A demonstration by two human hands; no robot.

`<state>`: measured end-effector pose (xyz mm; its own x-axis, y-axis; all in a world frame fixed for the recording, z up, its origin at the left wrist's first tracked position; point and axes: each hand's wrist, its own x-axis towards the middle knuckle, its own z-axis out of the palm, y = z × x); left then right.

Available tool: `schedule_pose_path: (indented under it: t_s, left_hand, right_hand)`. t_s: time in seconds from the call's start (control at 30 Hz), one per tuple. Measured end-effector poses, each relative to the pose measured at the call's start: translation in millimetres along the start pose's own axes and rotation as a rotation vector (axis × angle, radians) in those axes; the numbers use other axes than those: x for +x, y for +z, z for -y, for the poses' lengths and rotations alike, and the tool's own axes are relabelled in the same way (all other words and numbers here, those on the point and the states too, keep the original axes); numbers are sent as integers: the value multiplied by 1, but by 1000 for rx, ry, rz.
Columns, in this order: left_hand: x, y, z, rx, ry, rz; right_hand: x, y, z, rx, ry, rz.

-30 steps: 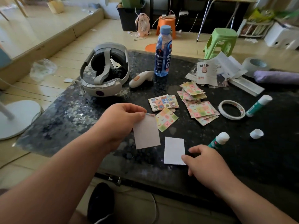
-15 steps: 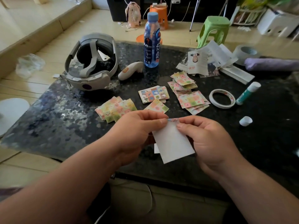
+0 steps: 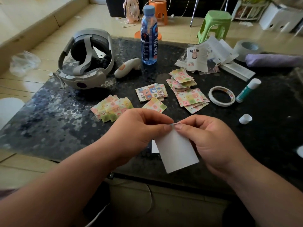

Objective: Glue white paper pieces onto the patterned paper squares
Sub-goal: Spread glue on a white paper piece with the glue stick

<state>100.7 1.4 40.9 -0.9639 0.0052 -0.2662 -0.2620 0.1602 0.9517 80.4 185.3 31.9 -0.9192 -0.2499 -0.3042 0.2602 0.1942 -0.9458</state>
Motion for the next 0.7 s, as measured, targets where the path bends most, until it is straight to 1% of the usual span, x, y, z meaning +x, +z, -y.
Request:
schedule_pose_path:
  t_s: [0.17, 0.27, 0.33, 0.4, 0.53, 0.7]
  left_hand:
    - [-1, 1, 3, 66, 42, 45]
    - [-1, 2, 4, 7, -12, 91]
    - [0, 1, 6, -32, -49, 129]
    - [1, 0, 6, -45, -60, 172]
    - [-2, 0, 0, -156, -90, 227]
    - [-3, -3, 1, -247, -114, 230]
  right_hand:
    - [-2, 2, 0, -107, -79, -20]
    - [-3, 2, 0, -118, -119, -39]
    - [-4, 2, 2, -93, -113, -27]
    - [-4, 1, 6, -41, -67, 24]
    - [-6, -3, 15, 240, 157, 171]
    - [-6, -4, 16, 398, 257, 178]
